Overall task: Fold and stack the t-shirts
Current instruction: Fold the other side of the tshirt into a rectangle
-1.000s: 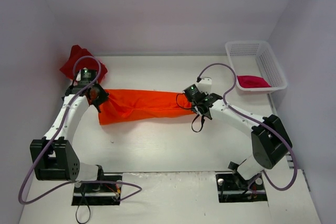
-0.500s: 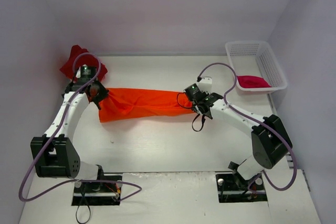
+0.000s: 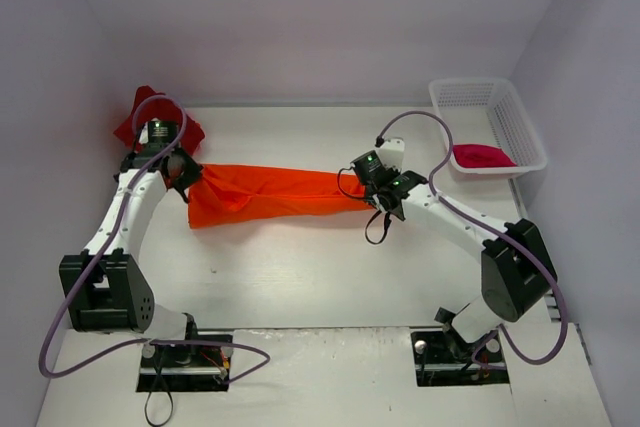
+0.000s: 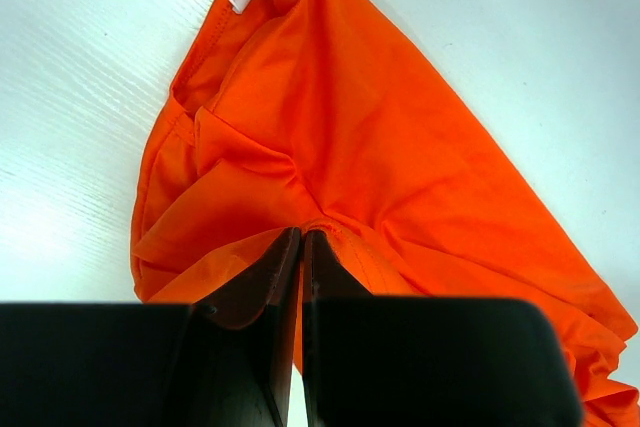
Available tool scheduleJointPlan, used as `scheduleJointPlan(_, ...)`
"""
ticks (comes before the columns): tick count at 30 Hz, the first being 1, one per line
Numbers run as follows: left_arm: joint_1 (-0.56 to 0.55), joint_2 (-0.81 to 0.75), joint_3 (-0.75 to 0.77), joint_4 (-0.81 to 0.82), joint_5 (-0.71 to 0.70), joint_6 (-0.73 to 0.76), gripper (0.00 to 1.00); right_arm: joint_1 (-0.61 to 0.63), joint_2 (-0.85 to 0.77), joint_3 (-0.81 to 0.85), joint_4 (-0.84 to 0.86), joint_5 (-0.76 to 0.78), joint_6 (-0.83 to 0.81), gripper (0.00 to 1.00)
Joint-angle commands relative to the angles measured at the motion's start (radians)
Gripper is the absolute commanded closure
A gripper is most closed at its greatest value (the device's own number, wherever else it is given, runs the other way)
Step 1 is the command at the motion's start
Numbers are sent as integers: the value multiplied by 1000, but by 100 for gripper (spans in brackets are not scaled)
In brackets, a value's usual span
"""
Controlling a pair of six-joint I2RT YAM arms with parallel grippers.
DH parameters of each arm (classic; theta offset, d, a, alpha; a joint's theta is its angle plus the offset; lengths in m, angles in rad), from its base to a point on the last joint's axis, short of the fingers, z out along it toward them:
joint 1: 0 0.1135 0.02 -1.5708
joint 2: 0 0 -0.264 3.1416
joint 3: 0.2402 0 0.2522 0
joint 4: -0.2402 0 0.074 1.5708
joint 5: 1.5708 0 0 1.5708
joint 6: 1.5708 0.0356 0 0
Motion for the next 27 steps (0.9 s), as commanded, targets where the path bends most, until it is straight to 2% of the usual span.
scheduleJointPlan(1, 7, -7, 63, 43, -11, 2, 100, -14, 1, 59, 15, 22, -24, 100)
scheduleJointPlan(27, 29, 117, 133, 62, -8, 19, 100, -51, 118, 111, 58, -13, -51, 100)
